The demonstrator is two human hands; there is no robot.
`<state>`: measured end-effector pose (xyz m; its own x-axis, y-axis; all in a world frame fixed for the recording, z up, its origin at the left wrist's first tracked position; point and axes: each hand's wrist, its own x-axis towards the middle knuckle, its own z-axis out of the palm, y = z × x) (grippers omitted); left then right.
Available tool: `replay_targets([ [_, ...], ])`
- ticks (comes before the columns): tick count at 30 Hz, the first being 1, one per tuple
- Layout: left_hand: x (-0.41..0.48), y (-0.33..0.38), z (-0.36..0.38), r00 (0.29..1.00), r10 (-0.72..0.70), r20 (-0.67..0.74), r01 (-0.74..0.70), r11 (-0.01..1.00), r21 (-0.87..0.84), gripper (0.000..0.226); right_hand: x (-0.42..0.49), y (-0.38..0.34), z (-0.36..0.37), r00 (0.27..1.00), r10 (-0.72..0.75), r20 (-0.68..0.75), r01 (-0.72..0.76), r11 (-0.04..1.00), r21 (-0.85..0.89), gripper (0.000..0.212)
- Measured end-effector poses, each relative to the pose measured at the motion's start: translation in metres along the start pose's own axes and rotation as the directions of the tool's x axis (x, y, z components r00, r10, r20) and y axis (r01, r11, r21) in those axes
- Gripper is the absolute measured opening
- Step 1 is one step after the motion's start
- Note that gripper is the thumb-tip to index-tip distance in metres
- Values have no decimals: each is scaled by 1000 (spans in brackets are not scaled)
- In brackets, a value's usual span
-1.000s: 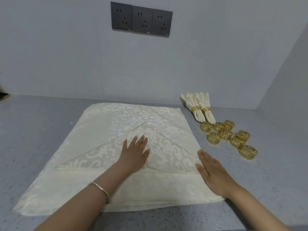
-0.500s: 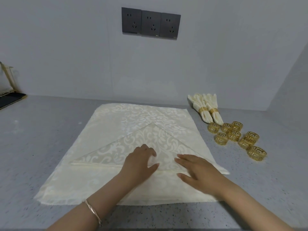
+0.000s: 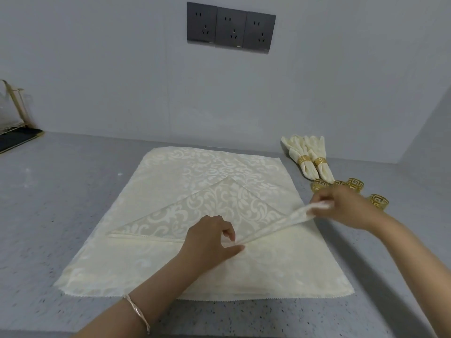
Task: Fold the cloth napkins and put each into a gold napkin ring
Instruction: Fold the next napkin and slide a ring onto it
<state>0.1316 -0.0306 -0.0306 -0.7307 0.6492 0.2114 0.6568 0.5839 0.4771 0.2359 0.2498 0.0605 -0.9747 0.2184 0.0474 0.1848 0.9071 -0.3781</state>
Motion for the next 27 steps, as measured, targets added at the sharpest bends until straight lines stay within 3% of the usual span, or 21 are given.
replay_targets([
  [2, 0, 0, 1, 1000, -15, -24, 15, 1000, -12, 22, 15, -11, -5, 997, 10, -76, 13, 955, 297, 4],
  [4, 2, 0, 1, 998, -35, -43, 34, 999, -33, 22, 40, -25, 3, 992, 33, -118, 38, 832, 553, 13],
  [8, 5, -1, 1, 994, -91, -57, 87, 994, -72, 28, 100, -47, 41, 984, 111, -136, 25, 676, 736, 24],
  [16, 15, 1, 2, 987, -142, -81, 133, 986, -104, 24, 156, -55, 113, 973, 210, -99, -101, 766, 635, 28],
  [23, 20, 1, 6, 995, -93, -43, 93, 995, 21, 18, 160, -47, 134, 975, 171, -145, -50, 796, 603, 24],
  [27, 24, -6, 1, 997, -65, 33, 65, 998, -4, 43, 164, -46, 136, 970, 194, -148, -60, 776, 628, 25],
])
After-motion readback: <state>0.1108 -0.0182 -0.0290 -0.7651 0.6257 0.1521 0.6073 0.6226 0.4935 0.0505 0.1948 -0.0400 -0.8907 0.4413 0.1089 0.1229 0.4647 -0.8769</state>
